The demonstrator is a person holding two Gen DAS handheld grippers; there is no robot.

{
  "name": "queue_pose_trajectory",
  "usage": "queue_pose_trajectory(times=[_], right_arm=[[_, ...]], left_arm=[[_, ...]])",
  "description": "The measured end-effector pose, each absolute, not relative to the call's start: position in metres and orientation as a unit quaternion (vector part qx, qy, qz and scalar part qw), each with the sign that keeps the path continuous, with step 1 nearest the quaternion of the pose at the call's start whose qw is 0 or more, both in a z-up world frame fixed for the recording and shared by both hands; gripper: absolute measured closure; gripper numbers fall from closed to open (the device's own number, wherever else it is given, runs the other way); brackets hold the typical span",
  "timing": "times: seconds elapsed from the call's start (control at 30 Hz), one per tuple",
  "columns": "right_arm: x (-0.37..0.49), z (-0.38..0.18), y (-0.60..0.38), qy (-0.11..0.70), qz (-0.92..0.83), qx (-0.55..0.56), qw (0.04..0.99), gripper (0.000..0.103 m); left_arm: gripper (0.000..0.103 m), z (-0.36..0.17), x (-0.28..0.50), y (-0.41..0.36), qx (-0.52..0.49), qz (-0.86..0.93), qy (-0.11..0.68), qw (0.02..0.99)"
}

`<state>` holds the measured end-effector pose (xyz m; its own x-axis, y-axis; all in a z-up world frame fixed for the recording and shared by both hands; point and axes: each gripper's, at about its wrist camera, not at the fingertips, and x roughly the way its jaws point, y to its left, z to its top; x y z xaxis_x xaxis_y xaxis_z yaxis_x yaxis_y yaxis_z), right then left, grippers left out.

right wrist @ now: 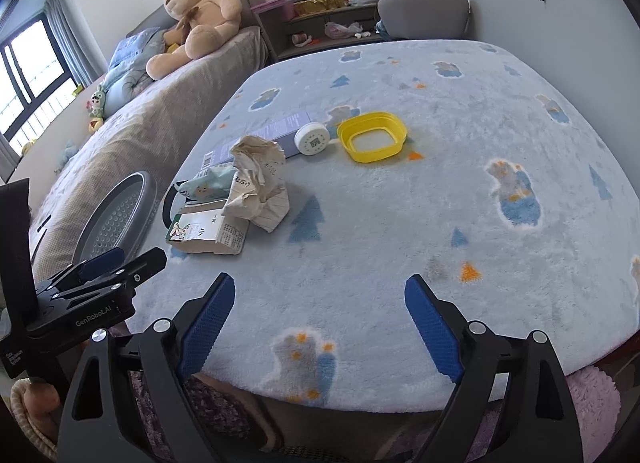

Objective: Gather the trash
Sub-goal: 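Move both tools back over the table, then grasp the yellow lid with the right tool while the left tool grasps the milk carton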

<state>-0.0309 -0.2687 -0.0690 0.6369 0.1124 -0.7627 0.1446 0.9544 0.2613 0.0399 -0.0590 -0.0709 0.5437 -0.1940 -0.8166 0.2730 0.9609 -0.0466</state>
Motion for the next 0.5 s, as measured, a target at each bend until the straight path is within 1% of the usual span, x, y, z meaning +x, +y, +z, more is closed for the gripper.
queue_pose_trajectory(times=[0.23, 0.5], right_arm=[[-0.024, -0.080, -0.296, 0.425, -0.011, 0.171, 0.889, 0.016], [-0.012, -0.087, -0.319, 0.424, -0.005, 0.188, 0.886, 0.016]], left_arm=[[0.022, -0.086, 0.050, -0.088, 0.043, -0.144, 0.473, 0.868], [0.022, -0.098, 0.061, -0.102, 0.032, -0.128, 0.477, 0.869]])
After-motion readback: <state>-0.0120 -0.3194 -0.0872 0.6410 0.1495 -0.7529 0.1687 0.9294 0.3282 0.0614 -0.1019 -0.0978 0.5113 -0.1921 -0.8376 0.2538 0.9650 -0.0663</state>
